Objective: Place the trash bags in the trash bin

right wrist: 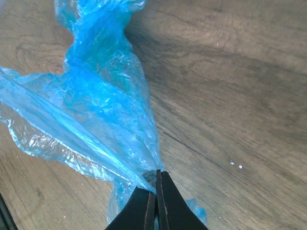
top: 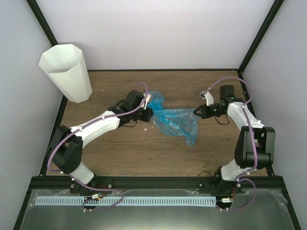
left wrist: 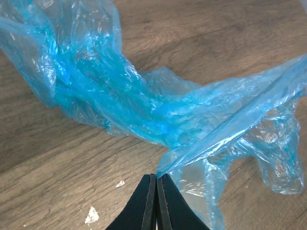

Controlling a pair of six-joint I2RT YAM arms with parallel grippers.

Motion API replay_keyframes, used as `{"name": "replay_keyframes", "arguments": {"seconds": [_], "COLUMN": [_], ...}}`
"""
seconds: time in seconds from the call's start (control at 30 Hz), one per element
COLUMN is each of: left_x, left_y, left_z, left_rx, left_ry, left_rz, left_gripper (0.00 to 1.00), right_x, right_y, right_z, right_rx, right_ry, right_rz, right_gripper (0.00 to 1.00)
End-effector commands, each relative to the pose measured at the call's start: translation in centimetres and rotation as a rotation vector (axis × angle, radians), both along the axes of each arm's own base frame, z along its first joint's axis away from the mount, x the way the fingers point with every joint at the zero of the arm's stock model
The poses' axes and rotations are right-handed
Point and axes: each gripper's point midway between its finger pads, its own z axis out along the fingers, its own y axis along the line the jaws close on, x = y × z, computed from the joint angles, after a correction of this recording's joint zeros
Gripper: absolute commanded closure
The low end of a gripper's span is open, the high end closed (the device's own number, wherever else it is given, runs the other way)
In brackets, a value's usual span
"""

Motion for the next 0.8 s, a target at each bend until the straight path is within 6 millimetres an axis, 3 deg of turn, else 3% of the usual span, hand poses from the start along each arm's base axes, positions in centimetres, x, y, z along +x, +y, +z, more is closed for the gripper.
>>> {"name": "replay_keyframes", "arguments": {"seconds": [0.0, 0.03, 0.07, 0.13, 0.17, 0.33, 0.43, 0.53, 0.77], "left_x": [-0.7, -0.7, -0.9, -1.4, -1.5, -1.4, -1.5, -1.9, -2.5], "left_y": [0.1, -0.1, -0.5, -1.3, -1.6, -2.2, -2.6, -2.8, -2.8], "left_z": [1.5, 2.2, 2.9, 4.4, 5.2, 7.7, 8.7, 9.4, 11.5], "left_rx": [0.014, 0.003, -0.016, -0.056, -0.071, -0.067, -0.074, -0.095, -0.132], "left_ry": [-0.071, -0.089, -0.105, -0.133, -0.148, -0.195, -0.207, -0.214, -0.235], "left_rz": [-0.074, -0.092, -0.118, -0.178, -0.201, -0.254, -0.288, -0.307, -0.316], "left_gripper": [0.95, 0.95, 0.95, 0.94, 0.94, 0.93, 0.93, 0.93, 0.91], "right_x": [-0.3, -1.0, -2.0, -3.5, -3.9, -4.5, -4.4, -3.4, -0.9], "right_y": [-0.4, 0.0, 0.7, 1.6, 1.8, 2.0, 3.6, 5.5, 8.8], "right_z": [1.4, 1.7, 2.1, 3.6, 4.5, 10.0, 12.0, 11.9, 8.2], "right_rx": [-0.037, -0.025, -0.003, 0.022, 0.015, -0.142, -0.21, -0.253, -0.231], "right_ry": [-0.065, -0.075, -0.084, -0.119, -0.159, -0.464, -0.592, -0.613, -0.53], "right_rz": [-0.014, 0.028, 0.087, 0.182, 0.212, 0.355, 0.443, 0.499, 0.614], "right_gripper": [0.99, 0.96, 0.82, 0.64, 0.47, 0.16, 0.09, 0.09, 0.1]}}
